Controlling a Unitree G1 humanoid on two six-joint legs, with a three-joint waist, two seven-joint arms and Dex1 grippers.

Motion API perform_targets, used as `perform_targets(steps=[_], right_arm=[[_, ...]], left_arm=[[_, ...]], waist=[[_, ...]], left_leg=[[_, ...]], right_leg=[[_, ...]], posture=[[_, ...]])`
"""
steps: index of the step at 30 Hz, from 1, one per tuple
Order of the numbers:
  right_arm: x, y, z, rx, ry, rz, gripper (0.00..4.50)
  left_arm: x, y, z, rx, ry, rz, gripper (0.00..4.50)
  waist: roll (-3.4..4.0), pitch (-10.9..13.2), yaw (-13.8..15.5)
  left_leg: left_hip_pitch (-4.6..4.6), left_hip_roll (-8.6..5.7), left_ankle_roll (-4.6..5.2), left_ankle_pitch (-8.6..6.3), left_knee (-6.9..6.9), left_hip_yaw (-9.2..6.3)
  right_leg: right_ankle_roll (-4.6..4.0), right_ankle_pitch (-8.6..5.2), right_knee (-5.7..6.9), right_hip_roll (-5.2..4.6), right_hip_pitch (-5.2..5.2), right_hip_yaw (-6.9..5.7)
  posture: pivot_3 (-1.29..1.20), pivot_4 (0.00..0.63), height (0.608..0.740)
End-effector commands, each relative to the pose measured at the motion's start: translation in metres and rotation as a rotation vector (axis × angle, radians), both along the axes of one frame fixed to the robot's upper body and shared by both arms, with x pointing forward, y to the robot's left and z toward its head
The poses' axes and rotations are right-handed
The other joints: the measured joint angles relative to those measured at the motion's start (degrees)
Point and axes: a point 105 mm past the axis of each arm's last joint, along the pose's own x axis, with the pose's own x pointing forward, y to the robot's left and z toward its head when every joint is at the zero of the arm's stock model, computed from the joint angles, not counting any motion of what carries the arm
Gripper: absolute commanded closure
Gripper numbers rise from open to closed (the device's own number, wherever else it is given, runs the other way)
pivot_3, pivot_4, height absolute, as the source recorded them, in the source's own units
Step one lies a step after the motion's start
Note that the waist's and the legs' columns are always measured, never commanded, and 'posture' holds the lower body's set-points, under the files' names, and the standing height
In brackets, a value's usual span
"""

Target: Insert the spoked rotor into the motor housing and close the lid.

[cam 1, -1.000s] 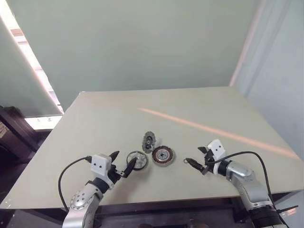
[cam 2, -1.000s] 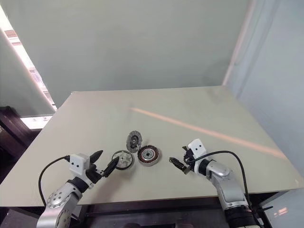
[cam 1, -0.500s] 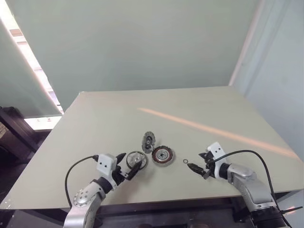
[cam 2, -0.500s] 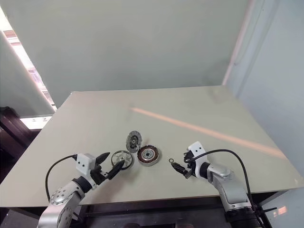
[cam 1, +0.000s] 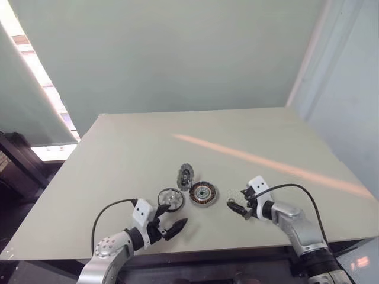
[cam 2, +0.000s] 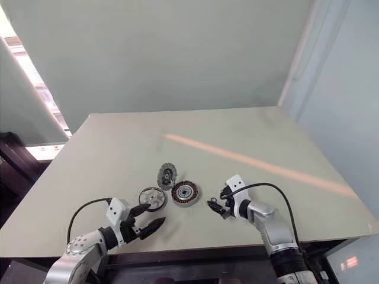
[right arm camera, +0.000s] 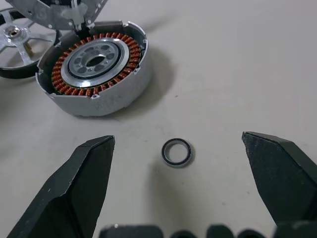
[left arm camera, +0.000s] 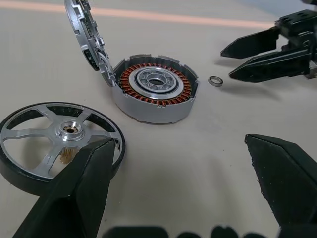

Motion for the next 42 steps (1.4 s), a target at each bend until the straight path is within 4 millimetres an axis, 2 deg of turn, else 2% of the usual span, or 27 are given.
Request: perform_targets(steps=[1, 22, 26, 33, 34, 38, 42], right_arm=[[0.008, 0.003, 0.009, 0.002, -0.054, 0.01, 0.0], [0.007, 0.012, -0.011, -0.005, -0.015, 0.016, 0.0], [0.005, 0.013, -0.015, -0.015, -0.009, 0.025, 0.88], [0.004, 0.014, -0.017, -0.036, -0.011, 0.035, 3.46], [0.005, 0.014, -0.017, -0.035, -0.013, 0.035, 3.7], [0.007, 0.013, -0.014, -0.033, -0.02, 0.03, 3.7], [0.014, 0.008, -0.002, -0.016, -0.053, -0.015, 3.7]], left_arm=[[0.0, -0.004, 0.012, 0.001, -0.041, -0.04, 0.03], [-0.002, -0.006, 0.009, 0.01, -0.037, -0.05, 0.03], [-0.002, -0.005, 0.009, 0.012, -0.037, -0.048, 0.0], [-0.001, -0.004, 0.008, 0.015, -0.035, -0.045, 0.0], [-0.001, -0.004, 0.007, 0.015, -0.035, -0.045, 0.0], [0.0, -0.004, 0.007, 0.015, -0.035, -0.044, 0.0], [0.0, -0.004, 0.007, 0.015, -0.035, -0.04, 0.0]], waist=[[0.0, 0.0, 0.01], [0.0, 0.0, -0.29], [0.0, -0.01, -0.3], [0.0, -0.01, -0.3], [0.0, -0.01, -0.3], [0.0, -0.01, -0.3], [0.0, -0.01, -0.29]], left_leg=[[0.0, 0.0, 0.0, 0.0, 0.0, 0.0], [0.02, 0.01, 0.0, 0.0, 0.04, 0.02], [0.04, 0.02, 0.0, 0.0, 0.04, 0.02], [0.04, 0.04, 0.0, 0.0, 0.02, 0.03], [0.05, 0.04, 0.0, 0.0, 0.02, 0.03], [0.06, 0.05, 0.0, 0.0, 0.03, 0.03], [0.06, 0.05, 0.0, 0.0, 0.03, 0.03]], right_leg=[[0.0, 0.0, 0.0, 0.0, 0.0, 0.0], [0.0, 0.0, 0.04, 0.03, 0.01, 0.05], [-0.01, 0.0, 0.05, 0.04, 0.02, 0.06], [-0.01, 0.0, 0.04, 0.07, 0.01, 0.06], [-0.01, 0.0, 0.05, 0.07, 0.01, 0.07], [-0.01, 0.0, 0.05, 0.07, 0.02, 0.07], [-0.01, 0.0, 0.05, 0.07, 0.02, 0.08]], posture=[[0.0, 0.0, 0.74], [0.0, 0.0, 0.74], [0.0, 0.0, 0.74], [0.0, 0.0, 0.74], [0.0, 0.0, 0.74], [0.0, 0.0, 0.74], [0.0, 0.0, 0.74]])
